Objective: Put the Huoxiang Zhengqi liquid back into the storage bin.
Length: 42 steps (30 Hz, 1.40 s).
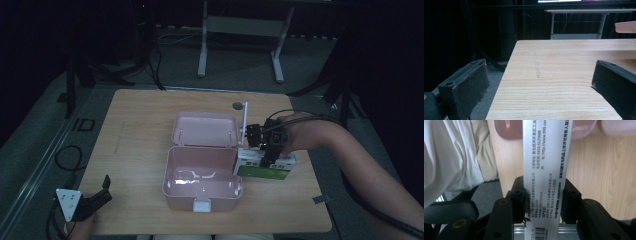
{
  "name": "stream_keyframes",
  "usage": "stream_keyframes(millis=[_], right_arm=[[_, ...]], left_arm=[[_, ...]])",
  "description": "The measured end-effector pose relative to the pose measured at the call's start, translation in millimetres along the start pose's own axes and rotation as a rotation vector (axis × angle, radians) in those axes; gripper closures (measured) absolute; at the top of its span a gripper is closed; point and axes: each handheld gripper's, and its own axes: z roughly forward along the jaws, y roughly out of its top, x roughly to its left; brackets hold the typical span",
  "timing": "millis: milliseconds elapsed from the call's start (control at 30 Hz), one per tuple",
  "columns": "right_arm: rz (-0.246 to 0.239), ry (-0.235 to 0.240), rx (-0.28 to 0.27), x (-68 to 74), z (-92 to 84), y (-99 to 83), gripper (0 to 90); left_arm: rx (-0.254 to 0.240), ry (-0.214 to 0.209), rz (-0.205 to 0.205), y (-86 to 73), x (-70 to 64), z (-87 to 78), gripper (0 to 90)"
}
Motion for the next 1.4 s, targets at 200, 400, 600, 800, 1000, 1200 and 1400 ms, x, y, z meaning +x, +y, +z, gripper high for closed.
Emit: stream_keyframes(millis=[200,400,600,800,1000,1200,1400], right_arm=[[-0.031,0.001,0.0,6.2,-7.9,23.2,62.2],[-0.052,-0.002,-0.02,10.9,-13.8,49.9,62.2],[-0.091,-0.001,-0.018,17.3,-11.7,75.3,62.1],[-0.111,0.011,-0.019,20.8,-3.9,97.3,62.1],[-0.111,0.018,-0.02,18.3,7.8,113.0,62.1],[-0.119,0.019,-0.015,17.0,26.4,123.8,62.1],[-0.113,0.037,0.022,13.7,57.1,131.2,62.0]], left_arm=[[0.0,-0.001,-0.001,0.0,0.1,0.0,1.1],[-0.003,0.0,0.002,-0.1,-0.3,-0.1,1.1],[-0.003,-0.003,0.001,-0.1,-0.3,-0.1,1.1],[-0.006,-0.004,0.001,-0.2,-0.3,-0.2,1.1],[-0.004,-0.005,0.002,-0.1,-0.1,-0.1,1.1],[-0.005,-0.007,0.001,-0.2,0.0,-0.2,1.1],[-0.006,-0.009,0.001,-0.2,0.1,-0.5,1.1]])
